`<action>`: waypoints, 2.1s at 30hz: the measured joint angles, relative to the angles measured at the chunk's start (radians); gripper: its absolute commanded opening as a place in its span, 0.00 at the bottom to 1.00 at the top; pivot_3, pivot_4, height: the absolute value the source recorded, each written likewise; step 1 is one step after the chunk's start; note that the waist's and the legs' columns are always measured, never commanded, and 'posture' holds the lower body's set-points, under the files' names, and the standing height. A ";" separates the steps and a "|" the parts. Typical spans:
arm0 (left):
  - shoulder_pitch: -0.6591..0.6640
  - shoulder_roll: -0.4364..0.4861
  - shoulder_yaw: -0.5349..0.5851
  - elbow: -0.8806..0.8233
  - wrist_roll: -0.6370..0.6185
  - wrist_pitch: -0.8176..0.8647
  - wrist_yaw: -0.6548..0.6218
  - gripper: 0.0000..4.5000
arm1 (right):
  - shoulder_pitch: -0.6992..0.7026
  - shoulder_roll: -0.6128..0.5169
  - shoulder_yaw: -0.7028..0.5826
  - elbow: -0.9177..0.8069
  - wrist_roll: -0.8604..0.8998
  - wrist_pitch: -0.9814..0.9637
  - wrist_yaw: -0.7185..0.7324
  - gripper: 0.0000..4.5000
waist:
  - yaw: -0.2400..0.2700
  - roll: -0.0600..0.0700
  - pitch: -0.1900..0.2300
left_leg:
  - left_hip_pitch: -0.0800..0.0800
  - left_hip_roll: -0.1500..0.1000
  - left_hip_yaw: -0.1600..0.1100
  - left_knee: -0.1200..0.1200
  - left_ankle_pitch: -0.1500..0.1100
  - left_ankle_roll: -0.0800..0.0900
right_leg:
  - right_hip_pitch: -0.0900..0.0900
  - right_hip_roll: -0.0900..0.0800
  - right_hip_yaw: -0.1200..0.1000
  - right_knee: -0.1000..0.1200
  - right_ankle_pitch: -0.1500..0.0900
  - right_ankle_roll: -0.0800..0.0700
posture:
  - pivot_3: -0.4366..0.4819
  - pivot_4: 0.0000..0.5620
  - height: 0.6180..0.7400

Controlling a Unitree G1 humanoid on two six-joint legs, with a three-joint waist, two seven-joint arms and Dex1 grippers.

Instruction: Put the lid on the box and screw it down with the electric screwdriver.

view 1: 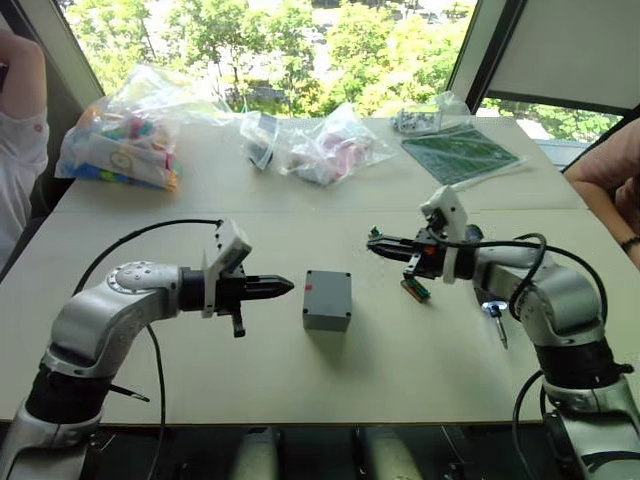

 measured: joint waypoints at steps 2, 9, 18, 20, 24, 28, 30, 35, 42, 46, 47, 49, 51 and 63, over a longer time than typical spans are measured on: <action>0.020 0.007 0.014 -0.011 -0.005 0.001 0.008 0.00 | 0.001 0.007 0.031 0.000 -0.001 0.003 0.004 0.01 | 0.006 0.000 0.000 | 0.000 -0.001 0.001 0.001 0.000 0.000 | 0.000 -0.001 0.000 0.000 0.000 0.000 | 0.48 0.27 1.00; 0.061 -0.002 0.017 -0.070 -0.038 0.008 0.057 0.00 | 0.001 0.006 0.056 0.000 -0.001 -0.001 0.016 0.01 | 0.005 -0.001 0.000 | 0.000 0.000 0.001 0.002 0.000 0.000 | 0.001 -0.001 0.000 -0.001 0.000 0.000 | 0.48 0.27 1.00; 0.069 -0.001 0.017 -0.078 -0.061 0.008 0.083 0.00 | 0.007 -0.006 0.083 0.000 -0.012 -0.002 0.036 0.01 | 0.003 -0.001 0.001 | 0.000 0.000 0.001 0.002 0.000 0.000 | 0.001 -0.001 0.000 0.000 0.000 0.000 | 0.48 0.27 1.00; 0.069 -0.001 0.017 -0.078 -0.062 0.007 0.084 0.00 | 0.007 -0.006 0.084 0.000 -0.020 -0.005 0.036 0.01 | 0.003 -0.001 0.001 | 0.000 0.000 0.001 0.002 0.000 0.000 | 0.001 -0.001 0.000 0.000 0.000 0.000 | 0.48 0.27 1.00; 0.069 -0.001 0.016 -0.076 -0.061 0.005 0.084 0.00 | 0.012 -0.005 0.091 0.005 -0.039 -0.014 0.032 0.01 | 0.003 -0.001 0.001 | 0.000 0.000 0.001 0.002 0.000 0.000 | 0.001 -0.001 0.000 0.000 0.000 0.000 | 0.48 0.27 1.00; 0.069 -0.001 0.016 -0.076 -0.061 0.004 0.084 0.00 | 0.013 -0.003 0.100 0.018 -0.049 -0.020 0.032 0.01 | 0.003 -0.002 0.001 | 0.000 0.000 0.001 0.002 0.000 0.000 | 0.001 -0.001 0.000 -0.001 0.000 0.000 | 0.48 0.27 1.00; 0.068 -0.001 0.015 -0.075 -0.061 0.004 0.083 0.00 | 0.013 -0.002 0.103 0.019 -0.054 -0.021 0.033 0.01 | 0.003 -0.001 0.001 | 0.000 0.000 0.001 0.002 0.000 0.000 | 0.001 -0.001 0.000 -0.001 0.000 0.000 | 0.48 0.27 1.00; 0.068 -0.001 0.014 -0.075 -0.061 0.004 0.084 0.00 | 0.011 0.003 0.109 0.025 -0.064 -0.022 0.034 0.15 | 0.003 -0.001 0.001 | 0.000 0.000 0.001 0.002 0.000 0.000 | 0.001 -0.001 0.000 -0.001 0.000 0.000 | 0.48 0.27 1.00; 0.068 -0.010 0.013 -0.075 -0.061 0.003 0.087 0.00 | -0.004 0.005 0.108 0.041 -0.067 -0.016 0.036 0.77 | 0.003 -0.001 0.001 | 0.000 0.000 0.001 0.002 0.000 0.000 | 0.001 -0.001 0.000 -0.001 0.000 0.000 | 0.48 0.27 1.00; 0.059 -0.032 0.013 -0.076 -0.064 0.001 0.088 0.00 | -0.042 -0.010 0.036 0.044 -0.032 0.042 0.016 0.97 | 0.004 -0.002 0.001 | 0.000 0.000 0.001 0.002 0.000 0.000 | 0.001 -0.001 0.000 -0.001 0.000 0.000 | 0.48 0.27 1.00; 0.051 -0.036 0.013 -0.076 -0.071 0.001 0.087 0.00 | -0.061 -0.024 -0.005 0.055 -0.016 0.069 0.010 0.97 | 0.007 -0.002 0.001 | 0.000 0.000 0.001 0.002 0.000 0.000 | 0.001 -0.001 0.000 -0.001 0.000 -0.001 | 0.48 0.27 1.00; 0.022 -0.041 0.013 -0.075 -0.086 0.001 0.079 0.00 | -0.120 -0.112 -0.079 0.104 0.010 0.132 0.011 0.99 | 0.013 -0.002 0.002 | 0.000 -0.001 0.001 0.002 0.000 0.000 | 0.001 -0.002 0.000 -0.001 0.000 -0.001 | 0.48 0.27 1.00; -0.015 -0.041 0.008 -0.074 -0.090 -0.016 0.058 0.00 | -0.190 -0.271 -0.111 0.200 -0.010 0.164 0.047 0.99 | 0.014 -0.003 0.002 | -0.001 -0.002 0.002 0.002 0.000 0.000 | 0.002 -0.003 0.000 -0.003 0.000 -0.001 | 0.48 0.27 1.00; -0.110 -0.110 -0.145 -0.088 0.030 -0.154 0.036 0.00 | -0.470 -0.452 0.332 0.664 -0.251 0.542 0.195 0.99 | -0.026 -0.003 0.004 | 0.000 -0.001 0.004 -0.002 0.000 0.000 | -0.003 0.000 0.005 -0.001 0.000 0.000 | 0.48 0.27 1.00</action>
